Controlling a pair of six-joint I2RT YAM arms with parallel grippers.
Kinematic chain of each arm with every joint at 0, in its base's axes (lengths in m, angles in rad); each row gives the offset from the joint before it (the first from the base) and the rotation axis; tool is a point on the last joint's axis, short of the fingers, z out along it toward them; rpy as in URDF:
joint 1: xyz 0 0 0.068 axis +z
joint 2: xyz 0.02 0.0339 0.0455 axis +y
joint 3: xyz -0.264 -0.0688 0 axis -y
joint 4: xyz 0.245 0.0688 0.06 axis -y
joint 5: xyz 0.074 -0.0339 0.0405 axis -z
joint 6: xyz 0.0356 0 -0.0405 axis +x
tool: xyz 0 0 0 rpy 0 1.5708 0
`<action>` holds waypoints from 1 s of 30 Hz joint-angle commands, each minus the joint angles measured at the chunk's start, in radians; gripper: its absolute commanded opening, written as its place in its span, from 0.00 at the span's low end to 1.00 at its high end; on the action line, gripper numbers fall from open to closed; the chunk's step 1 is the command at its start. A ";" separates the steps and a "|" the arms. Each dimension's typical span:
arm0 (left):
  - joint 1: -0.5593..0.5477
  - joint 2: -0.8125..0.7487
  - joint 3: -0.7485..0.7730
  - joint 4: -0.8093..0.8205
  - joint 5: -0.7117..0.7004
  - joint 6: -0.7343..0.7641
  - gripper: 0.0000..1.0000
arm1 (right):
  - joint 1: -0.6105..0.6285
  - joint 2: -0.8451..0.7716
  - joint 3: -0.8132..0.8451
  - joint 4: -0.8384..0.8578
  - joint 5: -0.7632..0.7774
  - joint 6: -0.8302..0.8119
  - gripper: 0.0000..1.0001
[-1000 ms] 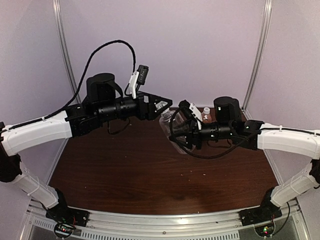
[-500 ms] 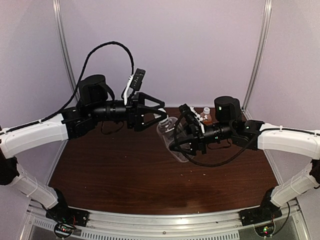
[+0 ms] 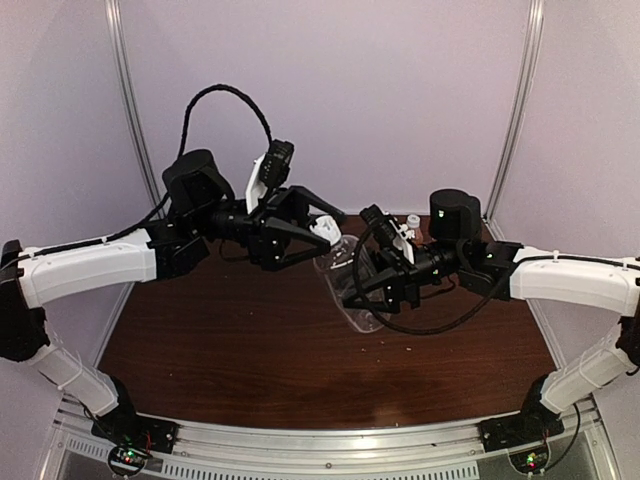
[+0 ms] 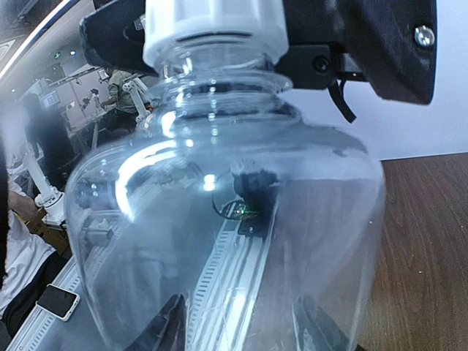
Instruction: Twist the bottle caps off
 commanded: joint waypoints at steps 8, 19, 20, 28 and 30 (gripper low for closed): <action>0.009 0.050 0.040 0.160 0.098 -0.087 0.60 | -0.002 -0.002 0.009 0.053 -0.051 0.023 0.47; 0.028 0.042 0.010 0.218 0.080 -0.128 0.51 | -0.002 -0.002 0.005 0.053 -0.044 0.023 0.47; 0.030 0.040 0.004 0.228 0.077 -0.135 0.48 | -0.002 -0.002 0.005 0.052 -0.043 0.023 0.47; 0.032 0.006 -0.034 0.168 -0.007 -0.104 0.19 | -0.005 -0.007 0.008 0.030 0.024 0.015 0.46; 0.032 -0.019 -0.037 0.082 -0.091 -0.067 0.08 | -0.007 -0.014 0.012 0.000 0.093 0.005 0.45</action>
